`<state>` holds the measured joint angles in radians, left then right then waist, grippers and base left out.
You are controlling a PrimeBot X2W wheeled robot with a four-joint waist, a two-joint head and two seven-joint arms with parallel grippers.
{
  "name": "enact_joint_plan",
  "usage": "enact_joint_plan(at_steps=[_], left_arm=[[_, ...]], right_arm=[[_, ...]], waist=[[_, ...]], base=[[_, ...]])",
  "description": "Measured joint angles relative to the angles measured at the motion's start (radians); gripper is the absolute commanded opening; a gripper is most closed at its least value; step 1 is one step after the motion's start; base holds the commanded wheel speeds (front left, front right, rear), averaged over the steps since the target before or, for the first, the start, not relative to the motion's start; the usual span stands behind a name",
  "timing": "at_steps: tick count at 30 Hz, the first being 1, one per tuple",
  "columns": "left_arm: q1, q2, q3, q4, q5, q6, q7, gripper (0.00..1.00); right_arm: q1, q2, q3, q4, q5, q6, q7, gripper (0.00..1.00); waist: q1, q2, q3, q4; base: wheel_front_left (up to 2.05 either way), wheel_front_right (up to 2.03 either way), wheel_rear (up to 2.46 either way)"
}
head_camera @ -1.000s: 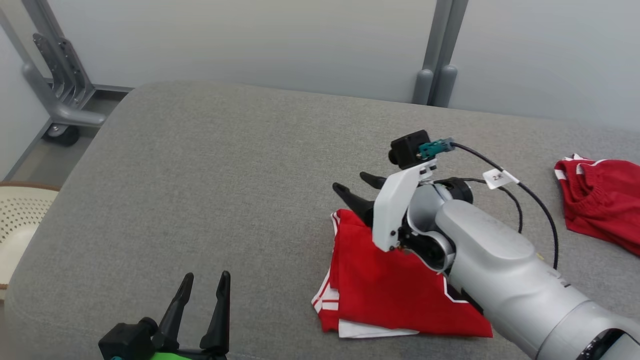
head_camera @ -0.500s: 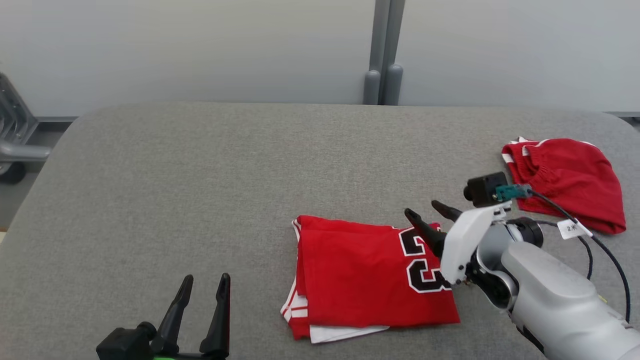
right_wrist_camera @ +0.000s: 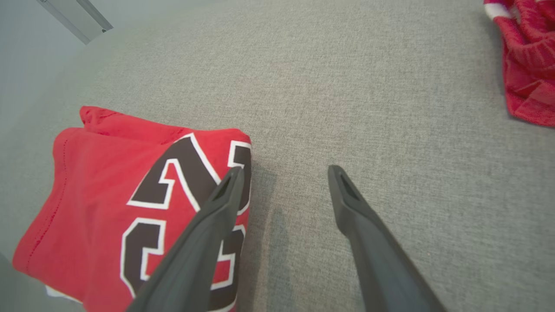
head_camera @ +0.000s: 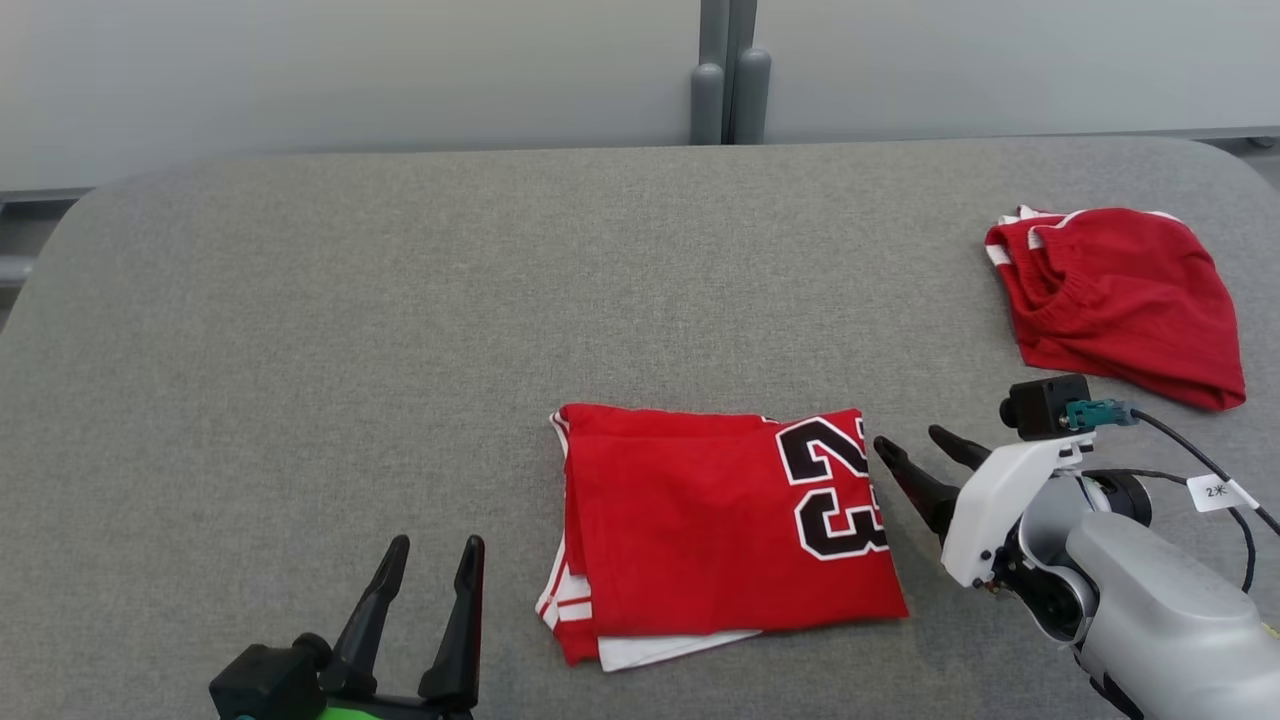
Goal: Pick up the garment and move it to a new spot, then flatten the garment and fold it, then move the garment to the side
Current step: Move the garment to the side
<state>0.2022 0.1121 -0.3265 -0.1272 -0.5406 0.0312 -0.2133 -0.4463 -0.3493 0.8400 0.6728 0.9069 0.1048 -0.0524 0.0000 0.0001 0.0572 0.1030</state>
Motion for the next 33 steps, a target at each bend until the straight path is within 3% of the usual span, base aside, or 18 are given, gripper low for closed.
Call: enact_joint_plan(at_steps=[13, 24, 33], left_arm=[[-0.031, -0.001, 0.01, 0.01, 0.0, 0.0, 0.001, 1.0], [-0.031, -0.002, 0.022, 0.012, 0.0, 0.005, -0.005, 1.0], [-0.05, -0.001, 0.0, 0.015, 0.0, 0.003, -0.003, 1.0]], right_arm=[[0.0, -0.041, -0.017, -0.046, 0.02, 0.01, -0.026, 1.0], [0.023, -0.067, 0.02, -0.134, 0.054, 0.018, -0.007, 1.0], [0.029, -0.073, 0.05, -0.153, 0.08, 0.018, 0.028, 1.0]], waist=[[0.0, 0.0, 0.049, 0.052], [0.0, 0.0, 0.05, 0.02], [0.0, 0.0, 0.074, 0.031]], base=[[0.0, 0.0, 0.0], [0.0, 0.0, 0.0], [0.0, 0.0, 0.0]])
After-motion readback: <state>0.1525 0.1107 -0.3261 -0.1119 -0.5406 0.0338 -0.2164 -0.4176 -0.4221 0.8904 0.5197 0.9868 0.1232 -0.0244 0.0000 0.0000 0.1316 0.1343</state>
